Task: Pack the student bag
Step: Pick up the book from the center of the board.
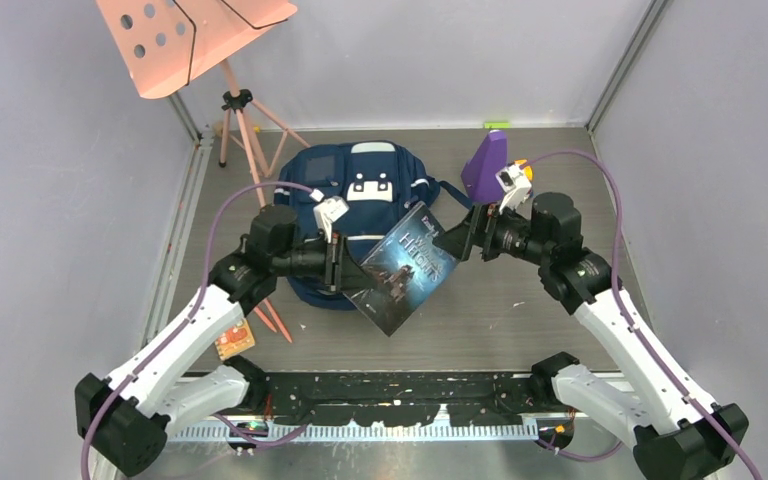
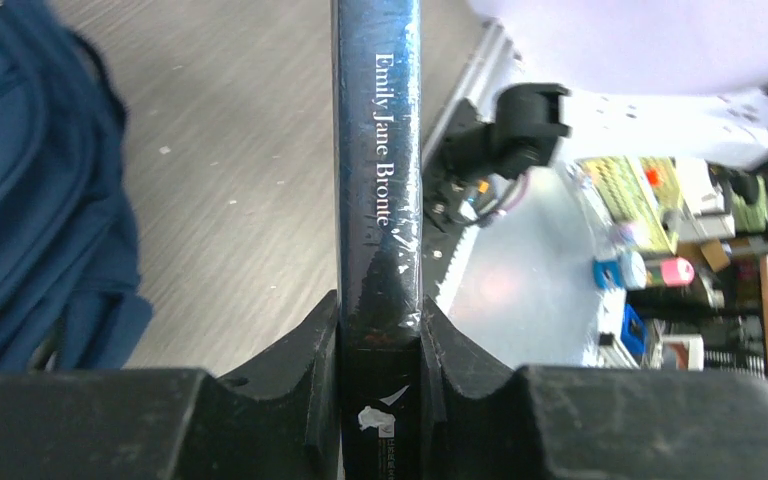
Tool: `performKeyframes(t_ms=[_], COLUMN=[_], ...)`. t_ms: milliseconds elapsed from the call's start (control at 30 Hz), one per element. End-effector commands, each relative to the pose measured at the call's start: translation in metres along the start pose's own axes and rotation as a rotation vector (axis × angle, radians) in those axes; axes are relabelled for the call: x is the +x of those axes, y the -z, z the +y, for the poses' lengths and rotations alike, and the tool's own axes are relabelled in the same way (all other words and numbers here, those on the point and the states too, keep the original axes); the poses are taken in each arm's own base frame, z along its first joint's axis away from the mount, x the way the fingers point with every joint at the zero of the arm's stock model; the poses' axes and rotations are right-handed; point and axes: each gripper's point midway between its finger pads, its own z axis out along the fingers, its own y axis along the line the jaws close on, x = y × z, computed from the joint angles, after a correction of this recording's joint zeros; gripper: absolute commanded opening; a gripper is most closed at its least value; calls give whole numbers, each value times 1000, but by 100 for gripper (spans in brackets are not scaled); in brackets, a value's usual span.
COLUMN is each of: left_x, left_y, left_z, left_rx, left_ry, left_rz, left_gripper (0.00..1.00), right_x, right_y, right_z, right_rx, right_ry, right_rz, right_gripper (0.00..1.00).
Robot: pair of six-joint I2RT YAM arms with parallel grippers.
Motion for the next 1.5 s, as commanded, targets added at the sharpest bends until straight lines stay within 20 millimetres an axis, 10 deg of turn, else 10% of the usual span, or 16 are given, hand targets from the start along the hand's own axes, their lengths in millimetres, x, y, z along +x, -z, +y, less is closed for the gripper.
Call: performKeyframes(t_ms=[0,433,1067,1300,1467], left_x=[-16,-9,-16,-21,-32], left_y=[43,76,65,61,55], left_z=[-86,-121,-111,-99,-43], left_rx=[334,423,391,318,-7], left_ry=[-249,-372,-358,-366,-414], left_rz=[2,-1,-9,-28,-57], left_gripper=[0,0,0,1,80], right_x=[1,10,32,28,-6], right_y=[24,60,70,61,29], right_z=[58,110,135,124,53], right_rx=[-266,-510,-664,-586,-99], right_ry=[117,59,-20,47,97], right_rz=[123,294,416,355,139], right_gripper=[92,88,49,2,1])
